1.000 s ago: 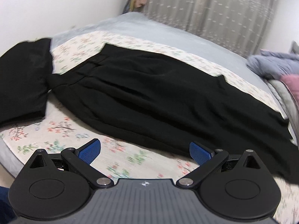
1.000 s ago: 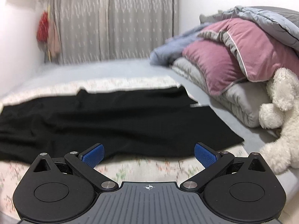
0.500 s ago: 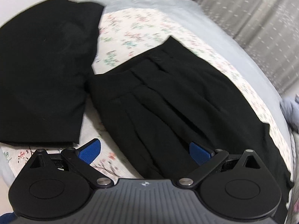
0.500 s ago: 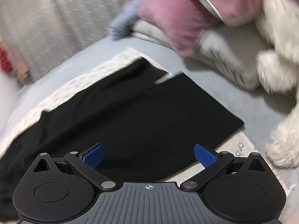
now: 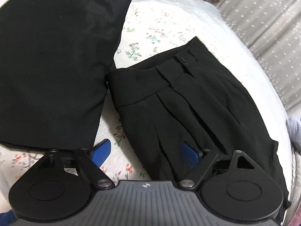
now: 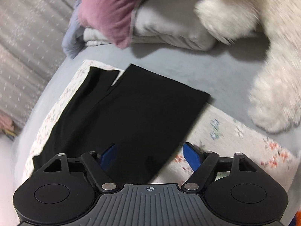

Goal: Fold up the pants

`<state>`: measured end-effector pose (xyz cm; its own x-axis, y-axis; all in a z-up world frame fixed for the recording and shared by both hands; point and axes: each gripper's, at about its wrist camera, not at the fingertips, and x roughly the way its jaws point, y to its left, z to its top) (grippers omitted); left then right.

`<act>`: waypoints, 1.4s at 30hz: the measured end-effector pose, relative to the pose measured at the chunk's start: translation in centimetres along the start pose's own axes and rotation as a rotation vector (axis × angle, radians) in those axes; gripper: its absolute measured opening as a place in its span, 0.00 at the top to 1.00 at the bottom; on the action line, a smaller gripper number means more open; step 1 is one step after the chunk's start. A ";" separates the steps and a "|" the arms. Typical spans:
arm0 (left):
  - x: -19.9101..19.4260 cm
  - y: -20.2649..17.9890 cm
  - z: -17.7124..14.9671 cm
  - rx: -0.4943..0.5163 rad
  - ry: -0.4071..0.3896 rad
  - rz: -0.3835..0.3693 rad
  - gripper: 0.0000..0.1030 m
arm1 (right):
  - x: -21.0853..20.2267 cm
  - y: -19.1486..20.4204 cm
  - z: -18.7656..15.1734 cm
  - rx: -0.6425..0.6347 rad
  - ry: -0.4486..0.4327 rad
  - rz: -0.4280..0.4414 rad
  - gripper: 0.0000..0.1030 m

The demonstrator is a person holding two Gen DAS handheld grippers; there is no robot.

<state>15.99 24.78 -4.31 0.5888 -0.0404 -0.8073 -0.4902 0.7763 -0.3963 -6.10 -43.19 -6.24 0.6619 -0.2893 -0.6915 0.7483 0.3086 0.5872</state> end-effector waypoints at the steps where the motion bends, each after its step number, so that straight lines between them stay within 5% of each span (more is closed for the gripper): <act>1: 0.8 -0.3 0.3 0.001 0.001 0.021 0.10 | 0.0 -0.4 -0.1 0.013 0.003 0.002 0.32; 8: 1.9 -2.4 -0.2 0.112 -0.068 0.104 0.24 | 0.5 -1.4 1.0 0.060 -0.028 -0.010 0.39; 11: 2.0 -2.7 -0.4 0.158 -0.093 0.130 0.54 | 1.1 -1.5 1.2 0.084 -0.033 -0.014 0.47; 13: 1.9 -2.5 -0.5 0.153 -0.110 0.124 0.84 | 1.7 -1.0 1.2 0.070 -0.042 -0.027 0.61; 14: 1.8 -2.3 -0.5 0.153 -0.119 0.141 0.84 | 1.9 -0.7 1.2 0.054 -0.048 -0.037 0.67; 15: 1.9 -2.2 -0.5 0.153 -0.122 0.148 0.84 | 2.1 -0.5 1.2 0.038 -0.055 -0.039 0.85; 18: 0.9 -1.9 -0.5 0.165 -0.153 0.153 0.85 | 2.4 -0.6 1.3 0.040 -0.056 -0.011 0.95; 27: -4.6 0.4 0.2 0.129 -0.251 0.086 0.85 | -3.4 0.7 0.8 -0.147 -0.229 0.056 0.97; 36: -4.2 0.5 -0.7 0.178 -0.224 0.151 0.84 | -3.9 -1.8 -0.6 -0.166 -0.097 -0.043 0.97; 42: -3.7 -0.4 -0.9 0.232 -0.222 0.184 0.84 | -3.8 -1.3 -1.1 -0.194 -0.104 -0.072 0.97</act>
<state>13.44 24.11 -1.58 0.6419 0.2304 -0.7314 -0.4568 0.8810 -0.1234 -9.67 -41.45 -4.83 0.6152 -0.4060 -0.6757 0.7784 0.4490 0.4388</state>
